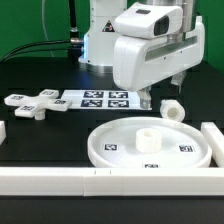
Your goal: Assemble round table
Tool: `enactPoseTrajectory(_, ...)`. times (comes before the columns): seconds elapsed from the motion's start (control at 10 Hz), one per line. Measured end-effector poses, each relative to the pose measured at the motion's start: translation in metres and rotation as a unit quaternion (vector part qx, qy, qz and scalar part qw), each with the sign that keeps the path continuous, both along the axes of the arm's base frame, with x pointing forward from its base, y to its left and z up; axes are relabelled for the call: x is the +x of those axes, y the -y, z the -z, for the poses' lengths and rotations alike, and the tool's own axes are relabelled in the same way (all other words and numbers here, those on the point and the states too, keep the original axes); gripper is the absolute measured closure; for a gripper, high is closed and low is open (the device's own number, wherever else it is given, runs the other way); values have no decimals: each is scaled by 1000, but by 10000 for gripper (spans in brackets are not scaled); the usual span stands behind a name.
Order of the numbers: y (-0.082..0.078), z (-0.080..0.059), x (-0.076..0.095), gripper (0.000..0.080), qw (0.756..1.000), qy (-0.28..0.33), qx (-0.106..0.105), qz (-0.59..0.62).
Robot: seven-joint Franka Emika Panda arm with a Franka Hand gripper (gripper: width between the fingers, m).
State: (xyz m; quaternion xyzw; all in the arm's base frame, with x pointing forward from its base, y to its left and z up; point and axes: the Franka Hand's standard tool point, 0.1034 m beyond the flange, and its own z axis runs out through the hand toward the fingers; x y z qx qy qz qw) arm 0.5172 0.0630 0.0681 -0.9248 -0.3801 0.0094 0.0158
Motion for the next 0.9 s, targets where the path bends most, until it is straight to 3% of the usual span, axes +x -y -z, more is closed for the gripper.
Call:
enactPoseTrajectory(0.3,0,0,0,150,1000,-1,0,17)
enactPoseTrajectory(0.5,-2,2,-4,150,991,2,4,134)
enactPoseTrajectory(0.7,-12,9,-19,150,967,-6,2,257)
enactPoseTrajectory(0.9,-26,17,-29,150,927,-18,7,375)
